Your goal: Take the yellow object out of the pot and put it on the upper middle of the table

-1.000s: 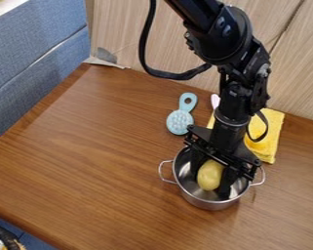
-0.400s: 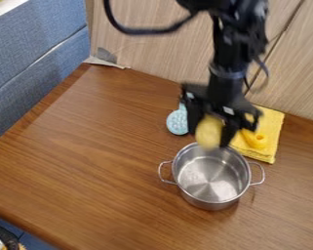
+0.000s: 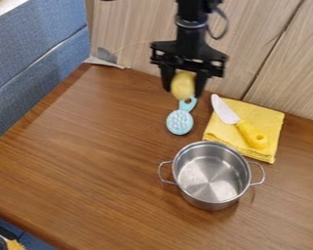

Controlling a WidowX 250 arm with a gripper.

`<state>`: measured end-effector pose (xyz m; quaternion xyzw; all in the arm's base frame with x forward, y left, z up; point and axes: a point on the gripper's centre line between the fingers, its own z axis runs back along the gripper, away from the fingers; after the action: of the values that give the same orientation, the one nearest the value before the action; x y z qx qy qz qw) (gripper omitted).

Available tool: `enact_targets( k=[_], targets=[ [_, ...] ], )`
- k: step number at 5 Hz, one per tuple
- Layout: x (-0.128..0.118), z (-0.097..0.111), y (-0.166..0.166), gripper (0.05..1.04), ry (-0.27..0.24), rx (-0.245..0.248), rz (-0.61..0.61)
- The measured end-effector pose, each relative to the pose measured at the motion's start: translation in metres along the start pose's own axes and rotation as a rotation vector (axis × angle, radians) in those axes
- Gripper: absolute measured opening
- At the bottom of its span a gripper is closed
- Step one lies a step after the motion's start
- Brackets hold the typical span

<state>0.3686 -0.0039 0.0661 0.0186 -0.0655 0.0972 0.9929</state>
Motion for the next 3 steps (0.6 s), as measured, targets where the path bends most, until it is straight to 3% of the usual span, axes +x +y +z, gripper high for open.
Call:
enact_targets(
  k=[1,2,3],
  targets=[
    [0.024,-0.02,0.028,0.67,0.013,0.014,0.094],
    [0.037,-0.052,0.046,0.67,0.043,0.014,0.155],
    [0.043,-0.07,0.055,0.67,0.061,0.026,0.17]
  ],
)
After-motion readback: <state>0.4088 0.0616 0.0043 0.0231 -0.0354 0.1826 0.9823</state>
